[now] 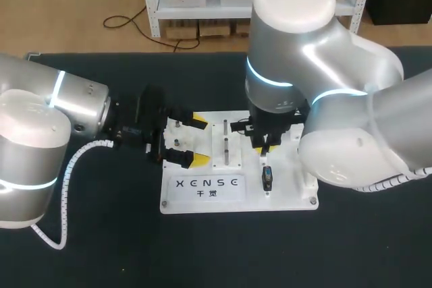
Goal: Insert the Ethernet cable into its matching sockets.
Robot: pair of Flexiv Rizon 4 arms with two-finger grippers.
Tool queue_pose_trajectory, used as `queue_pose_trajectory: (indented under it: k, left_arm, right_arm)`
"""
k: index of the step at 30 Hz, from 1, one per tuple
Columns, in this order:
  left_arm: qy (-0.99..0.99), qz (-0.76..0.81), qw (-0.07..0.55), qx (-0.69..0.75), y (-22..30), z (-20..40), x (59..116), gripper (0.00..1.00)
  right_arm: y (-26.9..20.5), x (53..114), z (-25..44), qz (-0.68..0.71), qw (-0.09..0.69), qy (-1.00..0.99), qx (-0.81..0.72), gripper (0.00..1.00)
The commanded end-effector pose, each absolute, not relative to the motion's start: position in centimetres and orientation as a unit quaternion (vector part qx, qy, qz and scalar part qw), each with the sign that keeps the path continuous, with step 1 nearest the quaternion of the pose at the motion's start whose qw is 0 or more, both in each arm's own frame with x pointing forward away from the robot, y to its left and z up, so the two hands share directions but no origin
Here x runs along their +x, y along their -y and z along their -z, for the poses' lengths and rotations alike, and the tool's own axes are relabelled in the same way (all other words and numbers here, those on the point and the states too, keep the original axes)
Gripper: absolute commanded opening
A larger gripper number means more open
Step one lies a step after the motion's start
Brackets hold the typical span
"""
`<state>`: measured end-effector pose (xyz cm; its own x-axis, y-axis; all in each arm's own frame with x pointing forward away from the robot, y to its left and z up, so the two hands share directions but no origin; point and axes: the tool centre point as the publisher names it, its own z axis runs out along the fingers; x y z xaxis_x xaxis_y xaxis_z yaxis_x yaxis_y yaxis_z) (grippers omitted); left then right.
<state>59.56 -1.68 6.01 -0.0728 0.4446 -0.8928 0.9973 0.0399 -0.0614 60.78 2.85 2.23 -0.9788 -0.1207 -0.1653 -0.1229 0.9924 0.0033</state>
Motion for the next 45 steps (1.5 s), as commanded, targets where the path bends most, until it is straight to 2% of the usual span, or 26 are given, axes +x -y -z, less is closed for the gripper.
queue_pose_trajectory:
  k: [1, 9, 26, 45]
  left_arm:
    - [-0.623, 0.383, 0.363, 0.577, 1.6, -5.9, 59.5, 1.00]
    - [-0.623, 0.383, 0.363, 0.577, 1.6, -5.9, 59.5, 1.00]
    - [-0.623, 0.383, 0.363, 0.577, 1.6, -5.9, 59.5, 1.00]
    - [-0.623, 0.383, 0.363, 0.577, 1.6, -5.9, 59.5, 1.00]
  right_arm:
    - [-2.6, 60.7, -2.9, -0.008, 0.086, -0.994, -0.059, 0.00]
    - [-1.6, 60.6, -4.7, -0.013, 0.091, -0.994, -0.050, 0.00]
    - [3.7, 60.3, -4.2, 0.013, 0.090, -0.996, -0.016, 0.00]
    - [4.7, 61.0, -4.1, 0.009, 0.086, -0.996, -0.013, 0.00]
